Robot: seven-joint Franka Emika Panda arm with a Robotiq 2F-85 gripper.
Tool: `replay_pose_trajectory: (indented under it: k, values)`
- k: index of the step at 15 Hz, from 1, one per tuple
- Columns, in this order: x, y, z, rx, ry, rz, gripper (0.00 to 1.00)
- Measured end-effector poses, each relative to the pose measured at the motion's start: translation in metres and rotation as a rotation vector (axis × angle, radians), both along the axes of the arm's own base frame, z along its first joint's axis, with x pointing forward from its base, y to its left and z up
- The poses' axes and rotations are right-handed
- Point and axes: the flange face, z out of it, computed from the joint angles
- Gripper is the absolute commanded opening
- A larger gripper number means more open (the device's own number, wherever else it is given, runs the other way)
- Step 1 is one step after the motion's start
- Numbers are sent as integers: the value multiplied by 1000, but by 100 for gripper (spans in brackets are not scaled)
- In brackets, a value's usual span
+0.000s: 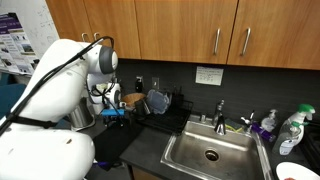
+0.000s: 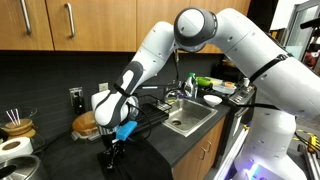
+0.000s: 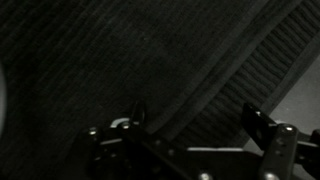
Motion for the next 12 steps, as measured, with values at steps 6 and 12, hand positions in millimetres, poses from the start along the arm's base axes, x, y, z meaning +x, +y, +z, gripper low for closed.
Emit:
replay_pose_trajectory:
  k: [6, 12]
  values:
    - [-1, 2, 0, -9, -7, -5, 100]
    - [-8, 14, -1, -29, -22, 62, 100]
